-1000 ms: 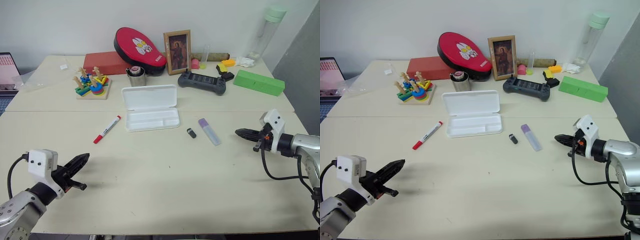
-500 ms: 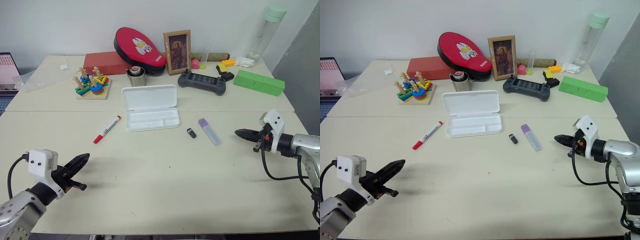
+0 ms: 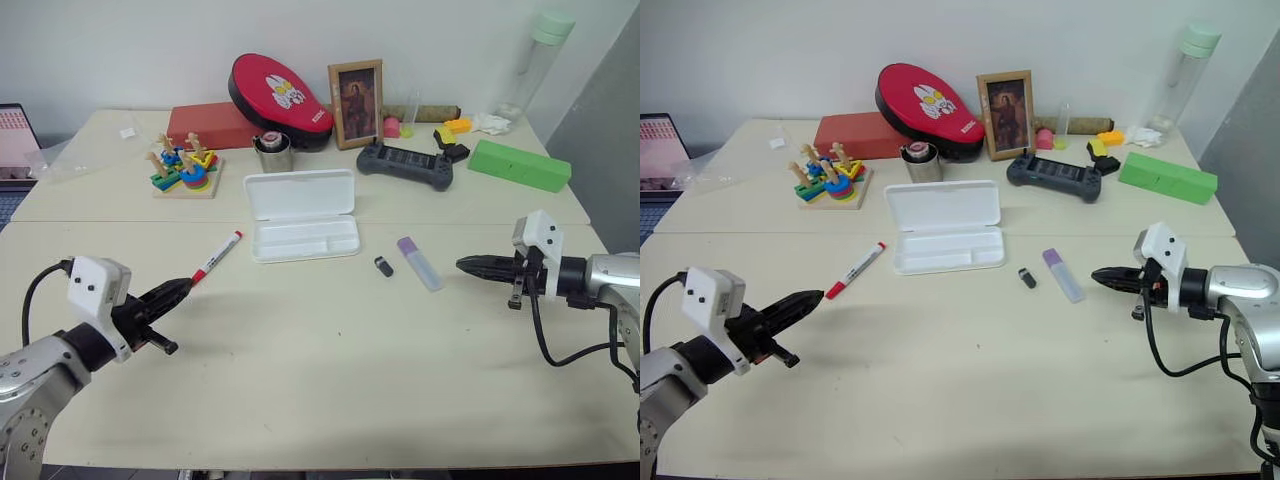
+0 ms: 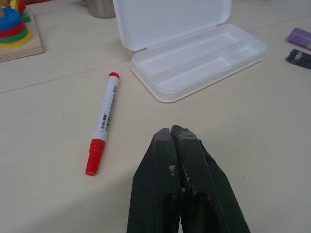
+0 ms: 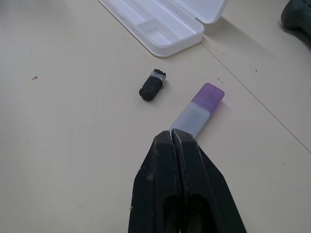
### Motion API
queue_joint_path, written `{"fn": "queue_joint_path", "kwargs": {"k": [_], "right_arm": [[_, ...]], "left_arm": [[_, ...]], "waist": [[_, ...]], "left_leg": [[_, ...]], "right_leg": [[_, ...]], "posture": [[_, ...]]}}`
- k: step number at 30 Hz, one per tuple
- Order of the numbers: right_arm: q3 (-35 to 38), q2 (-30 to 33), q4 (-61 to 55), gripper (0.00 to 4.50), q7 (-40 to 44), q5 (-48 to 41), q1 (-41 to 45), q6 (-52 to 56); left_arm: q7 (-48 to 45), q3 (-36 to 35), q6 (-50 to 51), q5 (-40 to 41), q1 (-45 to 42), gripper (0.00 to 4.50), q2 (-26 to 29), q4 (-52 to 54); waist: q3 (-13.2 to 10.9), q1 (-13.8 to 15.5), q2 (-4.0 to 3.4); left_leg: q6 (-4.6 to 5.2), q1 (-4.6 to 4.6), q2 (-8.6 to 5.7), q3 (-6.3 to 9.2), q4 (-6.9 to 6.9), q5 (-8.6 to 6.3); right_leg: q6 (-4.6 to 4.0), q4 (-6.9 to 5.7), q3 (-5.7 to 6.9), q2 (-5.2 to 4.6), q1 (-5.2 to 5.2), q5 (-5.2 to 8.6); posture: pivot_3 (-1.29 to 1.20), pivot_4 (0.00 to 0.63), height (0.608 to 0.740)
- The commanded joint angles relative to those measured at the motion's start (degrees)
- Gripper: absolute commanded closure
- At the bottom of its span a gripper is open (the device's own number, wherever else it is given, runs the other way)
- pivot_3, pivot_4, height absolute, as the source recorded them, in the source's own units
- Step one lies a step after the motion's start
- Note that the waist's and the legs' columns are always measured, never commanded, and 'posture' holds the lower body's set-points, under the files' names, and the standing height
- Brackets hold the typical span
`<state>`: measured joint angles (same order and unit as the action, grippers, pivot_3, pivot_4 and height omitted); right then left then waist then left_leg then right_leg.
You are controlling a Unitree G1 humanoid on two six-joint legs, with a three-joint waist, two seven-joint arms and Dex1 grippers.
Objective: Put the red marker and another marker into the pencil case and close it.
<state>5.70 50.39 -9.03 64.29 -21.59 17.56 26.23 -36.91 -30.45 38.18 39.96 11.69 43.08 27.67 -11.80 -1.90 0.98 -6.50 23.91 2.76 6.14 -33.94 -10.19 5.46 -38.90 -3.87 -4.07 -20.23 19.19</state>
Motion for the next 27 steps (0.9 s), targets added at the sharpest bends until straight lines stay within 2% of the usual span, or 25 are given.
{"fn": "queue_joint_path", "kwargs": {"k": [1, 3, 17, 20, 24, 27], "right_arm": [[1.0, 0.5, -2.4, 4.50, -0.1, -1.4, 0.5, 0.2], [0.9, 0.4, -2.5, 4.50, -0.3, -1.3, 0.4, 0.2], [1.4, 1.6, -5.1, 4.50, 0.6, -3.6, 0.7, 1.7], [1.3, 2.0, -5.7, 4.50, 1.2, -4.2, 0.7, 1.8], [0.4, 3.1, -7.0, 4.50, 3.1, -4.0, -0.3, 0.6], [0.3, 3.1, -7.2, 4.50, 3.3, -4.3, -0.1, 0.7]], "left_arm": [[-0.4, 0.0, 0.4, 0.0, -0.9, 4.43, 1.3, 0.5], [-0.4, 0.4, -0.4, -1.2, -1.3, 4.27, 1.3, -0.4], [-2.6, 2.1, -2.0, -3.3, -3.9, 1.49, 1.7, -1.3], [-3.7, 2.9, -2.2, -3.9, -4.7, 0.90, 2.5, -1.5], [-7.7, 7.2, -3.4, -6.3, -7.0, 0.09, 6.4, -2.6], [-9.5, 10.5, -4.9, -8.5, -10.1, 0.01, 8.1, -4.8]], "waist": [[0.0, 0.0, 0.00], [0.0, 0.0, 0.00], [0.0, 0.0, 0.00], [0.0, 0.0, 0.00], [0.0, 0.0, 0.00], [0.0, 0.0, 0.00]], "left_leg": [[0.00, 0.00, 0.00, 0.00, 0.00, 0.00], [0.00, 0.00, 0.00, 0.00, -0.01, 0.00], [0.00, 0.00, 0.00, 0.00, -0.01, 0.00], [0.00, 0.00, 0.00, 0.01, -0.01, 0.00], [0.00, 0.00, 0.00, 0.01, -0.01, 0.00], [0.00, 0.00, 0.00, 0.00, -0.01, 0.00]], "right_leg": [[0.00, 0.00, 0.00, 0.00, 0.00, 0.00], [0.00, 0.00, 0.00, 0.00, 0.01, 0.00], [0.00, -0.01, 0.00, 0.00, 0.01, 0.00], [0.00, -0.02, 0.01, 0.00, 0.01, 0.00], [0.00, -0.02, 0.02, 0.00, 0.00, 0.00], [0.00, -0.01, 0.01, 0.00, 0.00, 0.00]], "posture": [[0.00, 0.150, 0.740], [0.00, 0.150, 0.740], [0.00, 0.150, 0.740], [0.00, 0.150, 0.740], [0.00, 0.150, 0.740], [0.00, 0.150, 0.740]]}}
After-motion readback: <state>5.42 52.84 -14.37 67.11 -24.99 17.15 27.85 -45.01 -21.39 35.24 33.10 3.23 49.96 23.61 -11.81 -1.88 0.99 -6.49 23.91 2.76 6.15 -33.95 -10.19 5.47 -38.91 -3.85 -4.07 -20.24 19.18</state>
